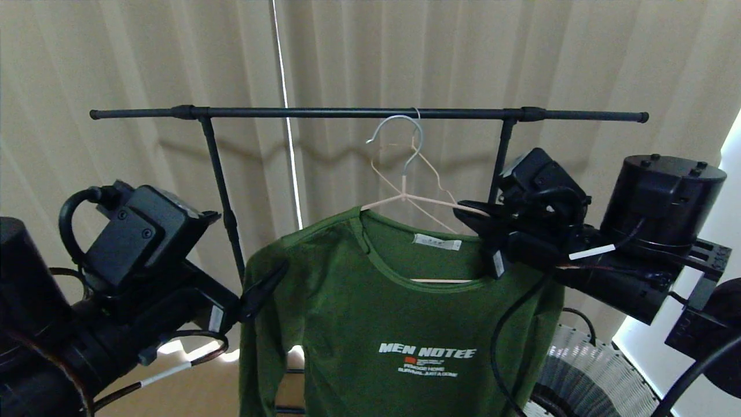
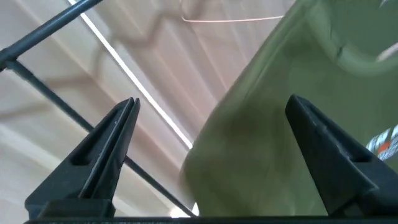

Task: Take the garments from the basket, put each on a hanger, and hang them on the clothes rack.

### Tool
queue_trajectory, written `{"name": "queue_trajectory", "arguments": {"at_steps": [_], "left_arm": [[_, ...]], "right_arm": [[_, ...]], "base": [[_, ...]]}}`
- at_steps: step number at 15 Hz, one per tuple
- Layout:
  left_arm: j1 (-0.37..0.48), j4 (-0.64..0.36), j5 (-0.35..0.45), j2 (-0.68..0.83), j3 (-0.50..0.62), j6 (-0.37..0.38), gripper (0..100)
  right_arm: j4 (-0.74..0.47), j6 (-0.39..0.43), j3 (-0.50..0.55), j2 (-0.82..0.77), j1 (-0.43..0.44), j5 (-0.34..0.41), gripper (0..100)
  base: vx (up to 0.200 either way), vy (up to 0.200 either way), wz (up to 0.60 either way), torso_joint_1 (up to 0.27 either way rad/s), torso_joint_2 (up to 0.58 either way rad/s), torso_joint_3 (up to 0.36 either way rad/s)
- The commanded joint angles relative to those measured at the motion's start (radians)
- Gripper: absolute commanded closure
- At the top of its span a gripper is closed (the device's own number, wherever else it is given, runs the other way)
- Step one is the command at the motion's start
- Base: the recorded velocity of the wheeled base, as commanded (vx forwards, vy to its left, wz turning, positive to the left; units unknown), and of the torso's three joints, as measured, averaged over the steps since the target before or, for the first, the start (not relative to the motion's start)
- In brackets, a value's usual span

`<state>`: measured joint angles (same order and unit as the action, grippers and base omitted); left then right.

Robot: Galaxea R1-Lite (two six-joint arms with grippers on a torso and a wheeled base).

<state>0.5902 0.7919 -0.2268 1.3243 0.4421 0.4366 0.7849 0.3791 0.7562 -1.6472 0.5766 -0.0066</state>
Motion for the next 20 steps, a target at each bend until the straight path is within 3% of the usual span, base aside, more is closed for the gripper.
{"name": "queue_trajectory", "arguments": {"at_steps": [1,3,7,10,11,14,20], "left_arm": [[-0.073,0.0,0.003,-0.042,-0.063,0.002,0],[-0.104,0.001,0.004,-0.008,-0.092,-0.001,0],[-0.086,0.004,0.006,0.084,-0.079,-0.035,0],[-0.086,0.004,0.069,0.096,-0.071,-0.041,0],[-0.087,0.004,0.069,0.099,-0.071,-0.041,100],[-0.122,0.004,0.067,0.099,-0.072,-0.039,100],[-0.313,0.006,0.067,0.092,-0.111,-0.027,100]], "right_arm": [[0.002,-0.005,-0.043,0.083,-0.043,0.007,100],[0.001,-0.032,-0.057,0.113,-0.043,0.008,100],[0.002,-0.039,-0.061,0.129,-0.037,0.011,100],[0.01,-0.039,-0.061,0.129,-0.024,0.013,100],[0.022,-0.039,-0.061,0.127,-0.023,0.011,100],[0.028,-0.039,-0.061,0.126,-0.023,0.011,100],[0.028,-0.036,-0.061,0.122,-0.034,0.0,100]], "base": [[0.0,0.0,0.0,0.0,0.0,0.0],[0.0,0.0,0.0,0.0,0.0,0.0],[0.0,0.0,0.0,0.0,0.0,0.0],[0.0,0.0,0.0,0.0,0.0,0.0],[0.0,0.0,0.0,0.0,0.0,0.0],[0.0,0.0,0.0,0.0,0.0,0.0],[0.0,0.0,0.0,0.0,0.0,0.0]]}}
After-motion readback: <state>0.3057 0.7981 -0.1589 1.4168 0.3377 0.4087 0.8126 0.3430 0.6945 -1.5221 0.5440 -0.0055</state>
